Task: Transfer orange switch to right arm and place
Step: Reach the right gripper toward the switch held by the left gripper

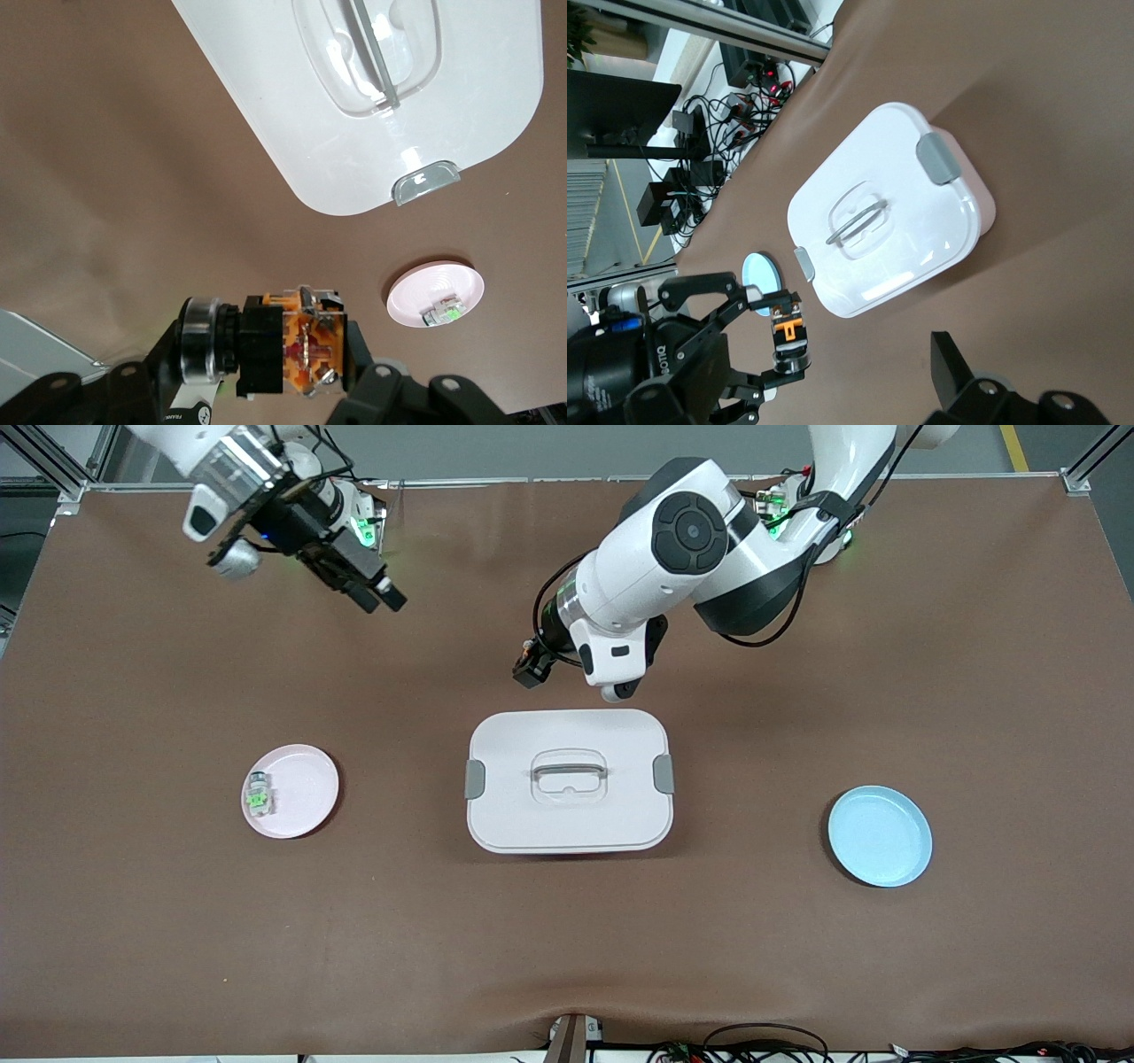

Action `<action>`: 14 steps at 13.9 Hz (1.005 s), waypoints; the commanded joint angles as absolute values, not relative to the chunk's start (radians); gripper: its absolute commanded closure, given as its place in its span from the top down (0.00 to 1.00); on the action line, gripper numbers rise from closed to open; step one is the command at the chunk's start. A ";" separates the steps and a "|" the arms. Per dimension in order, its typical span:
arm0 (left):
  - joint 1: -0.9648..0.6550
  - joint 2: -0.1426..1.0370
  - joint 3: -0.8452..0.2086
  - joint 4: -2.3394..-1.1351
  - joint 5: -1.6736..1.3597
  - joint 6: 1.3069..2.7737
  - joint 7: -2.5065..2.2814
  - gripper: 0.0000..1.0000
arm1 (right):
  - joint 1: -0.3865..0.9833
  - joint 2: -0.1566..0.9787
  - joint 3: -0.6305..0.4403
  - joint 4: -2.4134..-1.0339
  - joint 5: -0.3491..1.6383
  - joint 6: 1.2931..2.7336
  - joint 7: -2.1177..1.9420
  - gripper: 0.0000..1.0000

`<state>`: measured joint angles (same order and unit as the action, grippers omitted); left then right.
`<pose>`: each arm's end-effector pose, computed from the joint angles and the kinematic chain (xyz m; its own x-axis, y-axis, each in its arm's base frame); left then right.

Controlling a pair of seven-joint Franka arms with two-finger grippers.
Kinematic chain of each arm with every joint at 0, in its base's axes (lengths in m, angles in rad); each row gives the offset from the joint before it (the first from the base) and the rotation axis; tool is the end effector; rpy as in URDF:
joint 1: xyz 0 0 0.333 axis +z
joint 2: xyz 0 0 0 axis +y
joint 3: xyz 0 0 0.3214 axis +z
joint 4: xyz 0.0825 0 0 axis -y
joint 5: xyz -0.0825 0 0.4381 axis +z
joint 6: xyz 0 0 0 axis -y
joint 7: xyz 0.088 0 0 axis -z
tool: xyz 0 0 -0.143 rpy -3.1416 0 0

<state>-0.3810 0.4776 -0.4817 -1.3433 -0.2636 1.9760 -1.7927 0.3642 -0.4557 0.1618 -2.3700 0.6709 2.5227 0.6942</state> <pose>0.5304 -0.5587 0.4667 0.4266 0.7669 -0.4794 0.8873 -0.4575 0.0577 0.4516 0.2757 0.5196 0.8290 -0.5593 -0.0020 -0.4090 -0.6037 -0.6844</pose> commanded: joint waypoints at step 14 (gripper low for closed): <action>-0.411 0.486 -0.468 -1.313 -0.261 1.991 -1.813 0.00 | 0.661 -0.126 0.153 -2.321 0.798 3.013 0.670 1.00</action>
<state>-0.3941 0.4776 -0.4801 -1.3369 -0.2636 1.9818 -1.7932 0.6493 -0.1447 0.1616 -2.3587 0.7763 3.0086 0.6979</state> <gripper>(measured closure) 0.278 0.000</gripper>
